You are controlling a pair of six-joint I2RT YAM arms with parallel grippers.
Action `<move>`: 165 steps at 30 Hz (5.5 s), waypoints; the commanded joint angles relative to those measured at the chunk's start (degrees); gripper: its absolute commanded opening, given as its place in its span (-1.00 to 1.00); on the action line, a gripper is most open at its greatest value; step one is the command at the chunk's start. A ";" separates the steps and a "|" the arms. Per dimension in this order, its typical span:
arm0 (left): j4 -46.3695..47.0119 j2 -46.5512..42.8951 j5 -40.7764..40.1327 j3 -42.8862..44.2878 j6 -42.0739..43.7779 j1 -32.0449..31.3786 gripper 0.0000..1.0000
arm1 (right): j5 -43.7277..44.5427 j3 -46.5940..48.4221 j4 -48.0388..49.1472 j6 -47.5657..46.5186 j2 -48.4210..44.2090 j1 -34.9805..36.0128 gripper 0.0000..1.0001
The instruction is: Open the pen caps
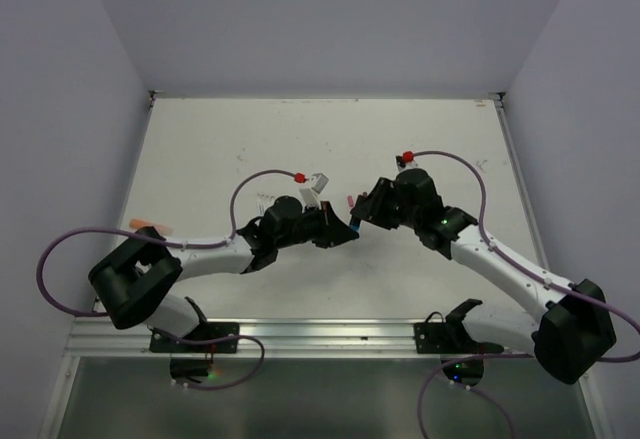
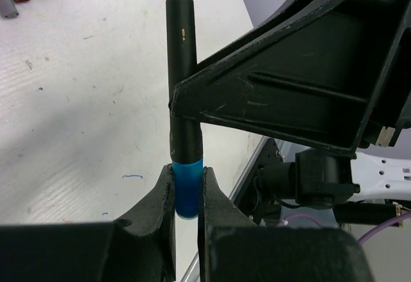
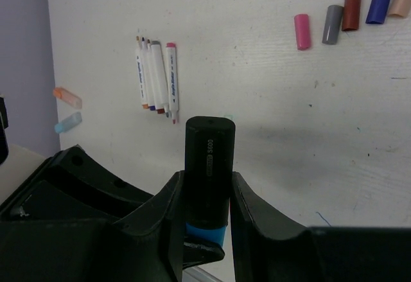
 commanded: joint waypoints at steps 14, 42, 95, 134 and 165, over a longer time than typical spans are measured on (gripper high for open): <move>33.86 -10.19 16.89 -17.28 -6.40 -0.56 -1.00 | 0.06 -5.28 18.71 3.25 -4.82 -3.50 -1.00; -9.12 2.54 -14.75 -0.95 -5.60 -7.42 -1.00 | 3.14 -4.31 -14.42 -17.92 2.30 -4.12 -1.00; -21.85 -13.24 -27.49 -6.48 -10.27 -3.83 0.31 | -1.26 -8.63 -6.50 -18.80 10.47 -4.03 0.08; -52.89 -1.67 -27.84 11.19 8.46 72.56 0.25 | -0.21 4.91 -22.06 -26.71 7.31 -4.03 0.09; -44.81 8.97 -20.83 9.27 11.53 74.50 -1.00 | -1.09 5.09 -20.84 -25.75 5.73 -4.03 0.10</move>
